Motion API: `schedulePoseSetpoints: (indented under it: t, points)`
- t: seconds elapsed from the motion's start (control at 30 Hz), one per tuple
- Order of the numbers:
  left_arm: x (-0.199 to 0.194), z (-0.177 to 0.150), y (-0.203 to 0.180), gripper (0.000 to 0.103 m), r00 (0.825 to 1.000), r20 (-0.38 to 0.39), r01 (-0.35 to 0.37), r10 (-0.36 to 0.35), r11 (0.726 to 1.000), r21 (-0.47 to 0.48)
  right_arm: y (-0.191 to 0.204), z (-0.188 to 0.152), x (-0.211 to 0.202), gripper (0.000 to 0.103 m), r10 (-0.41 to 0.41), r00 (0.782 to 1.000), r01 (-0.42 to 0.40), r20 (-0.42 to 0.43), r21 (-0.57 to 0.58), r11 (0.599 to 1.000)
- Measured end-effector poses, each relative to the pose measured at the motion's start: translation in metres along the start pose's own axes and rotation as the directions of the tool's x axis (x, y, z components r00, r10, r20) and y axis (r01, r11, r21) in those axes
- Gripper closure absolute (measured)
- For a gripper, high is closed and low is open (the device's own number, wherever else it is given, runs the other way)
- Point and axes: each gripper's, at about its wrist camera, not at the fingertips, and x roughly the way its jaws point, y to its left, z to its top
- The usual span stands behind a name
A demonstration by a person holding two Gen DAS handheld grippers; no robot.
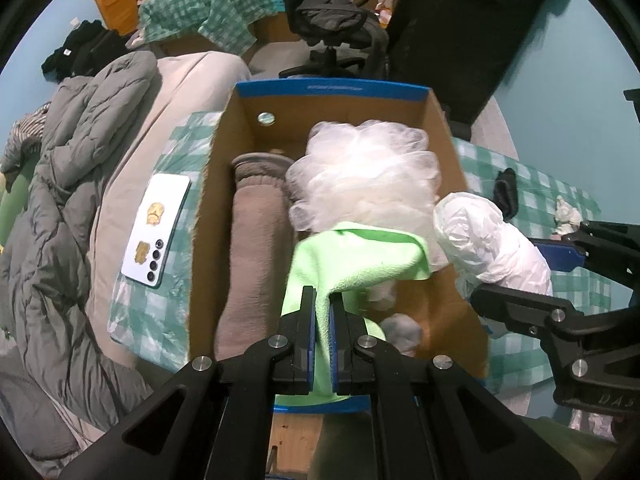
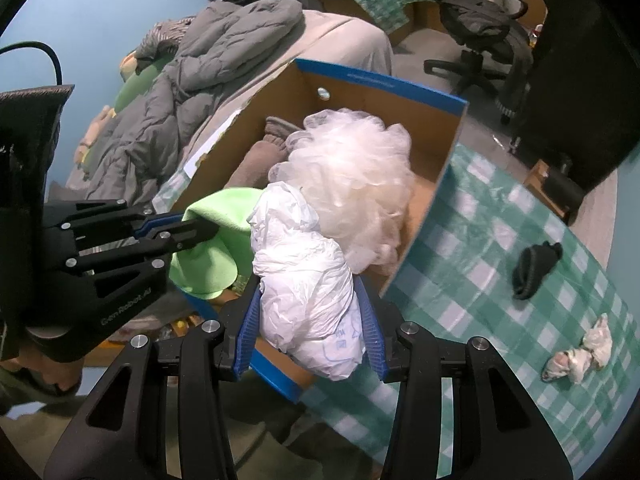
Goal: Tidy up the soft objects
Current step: 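Carry the green cloth and white plastic bag over the box with both tools, then open both tools to drop the cloth and bag into the box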
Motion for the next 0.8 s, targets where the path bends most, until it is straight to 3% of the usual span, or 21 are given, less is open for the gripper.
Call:
schedulePoseSetpoints:
  t: [0.33, 0.47, 0.57, 0.63, 0.8]
  points:
    - [0.023, 0.005, 0.018, 0.096, 0.999, -0.039, -0.014, 0.014, 1.000, 0.003, 0.009, -0.001, 0.025, 0.054, 0.015, 0.999, -0.013, -0.042, 0.050, 0.999]
    - [0.024, 0.005, 0.018, 0.079, 0.999, -0.045, -0.017, 0.018, 1.000, 0.024, 0.008, -0.004, 0.027, 0.054, 0.000, 0.999, 0.004, -0.054, 0.072, 0.997]
    - [0.022, 0.003, 0.017, 0.053, 0.999, -0.032, -0.031, 0.032, 0.999, 0.034, 0.007, -0.005, 0.024, 0.048, -0.008, 0.999, 0.013, -0.049, 0.089, 0.996]
    - [0.019, 0.002, 0.016, 0.046, 0.999, -0.022, -0.035, 0.036, 0.999, 0.041, 0.006, -0.006, 0.021, 0.039, -0.016, 0.999, 0.020, -0.044, 0.098, 0.995]
    - [0.017, 0.002, 0.011, 0.045, 0.999, -0.027, -0.036, 0.038, 0.998, 0.060, 0.000, -0.008, 0.013, 0.031, -0.034, 0.999, 0.038, -0.030, 0.128, 0.991]
